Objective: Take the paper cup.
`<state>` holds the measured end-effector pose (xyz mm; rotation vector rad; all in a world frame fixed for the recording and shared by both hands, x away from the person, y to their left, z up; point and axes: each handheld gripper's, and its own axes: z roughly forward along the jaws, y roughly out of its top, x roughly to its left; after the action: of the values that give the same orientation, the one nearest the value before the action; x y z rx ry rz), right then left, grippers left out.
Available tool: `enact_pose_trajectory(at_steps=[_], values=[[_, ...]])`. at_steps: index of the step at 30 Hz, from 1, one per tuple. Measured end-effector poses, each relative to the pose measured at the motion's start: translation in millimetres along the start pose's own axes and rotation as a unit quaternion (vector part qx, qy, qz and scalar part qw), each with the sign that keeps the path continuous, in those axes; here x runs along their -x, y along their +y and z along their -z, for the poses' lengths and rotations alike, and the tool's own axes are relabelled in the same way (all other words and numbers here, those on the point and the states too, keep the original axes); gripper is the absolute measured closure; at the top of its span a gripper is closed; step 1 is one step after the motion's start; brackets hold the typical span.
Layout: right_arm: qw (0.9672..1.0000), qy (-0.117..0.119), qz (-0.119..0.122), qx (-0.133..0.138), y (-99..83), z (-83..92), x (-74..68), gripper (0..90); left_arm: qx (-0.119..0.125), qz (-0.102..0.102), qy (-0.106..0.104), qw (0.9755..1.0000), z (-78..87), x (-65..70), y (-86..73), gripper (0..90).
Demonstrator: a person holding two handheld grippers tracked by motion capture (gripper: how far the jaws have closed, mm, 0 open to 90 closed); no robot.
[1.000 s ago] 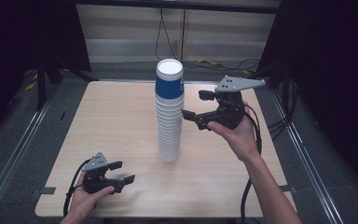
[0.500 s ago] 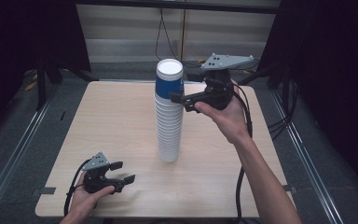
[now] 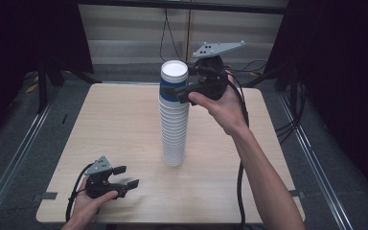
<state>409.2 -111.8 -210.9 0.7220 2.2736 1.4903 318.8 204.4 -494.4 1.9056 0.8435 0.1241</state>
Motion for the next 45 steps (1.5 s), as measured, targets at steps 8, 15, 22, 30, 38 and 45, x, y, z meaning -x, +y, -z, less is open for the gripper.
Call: enact_pose_trajectory(at_steps=[8,15,22,30,38,45], values=[[1.0,-0.002,0.009,-0.002,6.0,-2.2,-0.4,25.7,0.004,0.001,0.002,1.0,1.3,-0.6,0.3,21.0],[0.9999,-0.009,0.007,-0.004,6.9,-1.5,-1.7,26.6,0.003,0.003,0.002,1.0,1.0,-0.8,0.3,21.1],[0.9995,-0.017,-0.001,0.025,8.2,1.9,-3.3,26.8,0.003,0.005,0.001,1.0,0.5,-1.0,0.3,21.2],[0.9979,-0.02,-0.021,0.058,13.3,8.3,-2.2,27.2,0.001,0.006,0.001,1.0,0.2,-1.4,0.4,21.3],[0.9971,-0.021,-0.018,0.071,19.0,9.8,-3.7,27.4,0.0,0.012,-0.006,0.9999,-0.3,-2.1,0.4,22.7],[0.9959,-0.023,-0.019,0.086,23.6,16.0,-3.7,27.5,0.002,0.011,-0.007,0.9999,-0.2,-1.8,0.5,22.2]])
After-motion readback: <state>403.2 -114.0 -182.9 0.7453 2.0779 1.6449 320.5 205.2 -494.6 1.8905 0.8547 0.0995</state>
